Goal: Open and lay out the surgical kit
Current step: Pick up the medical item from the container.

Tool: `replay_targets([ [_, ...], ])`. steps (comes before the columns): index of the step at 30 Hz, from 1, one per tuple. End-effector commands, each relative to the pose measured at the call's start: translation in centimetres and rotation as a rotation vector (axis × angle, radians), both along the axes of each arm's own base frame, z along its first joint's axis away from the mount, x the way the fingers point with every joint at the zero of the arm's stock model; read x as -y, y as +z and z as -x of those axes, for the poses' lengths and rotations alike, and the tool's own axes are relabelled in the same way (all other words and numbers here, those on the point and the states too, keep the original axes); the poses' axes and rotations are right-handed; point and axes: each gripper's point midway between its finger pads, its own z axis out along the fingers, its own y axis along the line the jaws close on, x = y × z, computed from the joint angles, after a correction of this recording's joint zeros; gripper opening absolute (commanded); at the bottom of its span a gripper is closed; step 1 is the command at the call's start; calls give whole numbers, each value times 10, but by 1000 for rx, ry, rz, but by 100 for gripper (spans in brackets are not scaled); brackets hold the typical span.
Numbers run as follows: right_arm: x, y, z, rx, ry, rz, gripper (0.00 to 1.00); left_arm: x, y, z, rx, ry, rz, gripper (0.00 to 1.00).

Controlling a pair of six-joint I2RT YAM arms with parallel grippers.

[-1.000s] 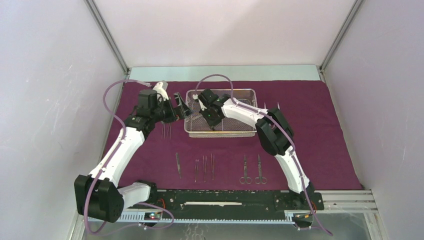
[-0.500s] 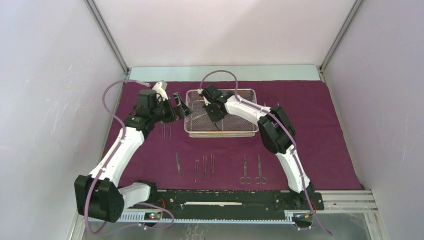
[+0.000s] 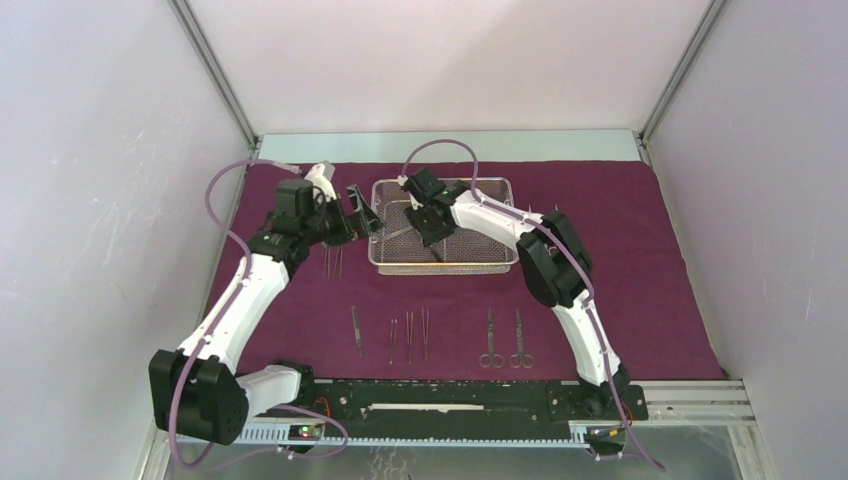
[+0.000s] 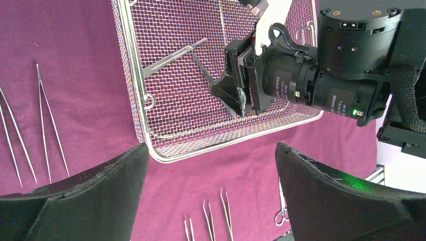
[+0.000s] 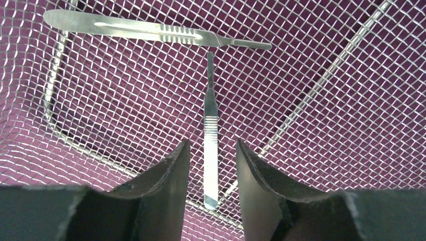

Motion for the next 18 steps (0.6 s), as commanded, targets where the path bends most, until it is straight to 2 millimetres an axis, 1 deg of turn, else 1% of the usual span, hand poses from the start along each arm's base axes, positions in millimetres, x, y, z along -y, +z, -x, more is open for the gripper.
replay_targets([
  [1, 3, 42, 1, 56, -10, -33, 48, 1, -4, 0, 11, -19, 11, 100],
  [5, 7, 43, 10, 35, 2, -23, 48, 1, -4, 0, 9, -17, 11, 100],
  [11, 15, 26, 27, -38, 29, 30, 46, 1, -4, 0, 9, -17, 12, 100],
  [15, 16, 18, 34, -75, 36, 47, 46, 1, -4, 0, 7, -16, 13, 100],
  [18, 13, 12, 41, -112, 48, 39, 46, 1, -4, 0, 7, -17, 13, 100],
])
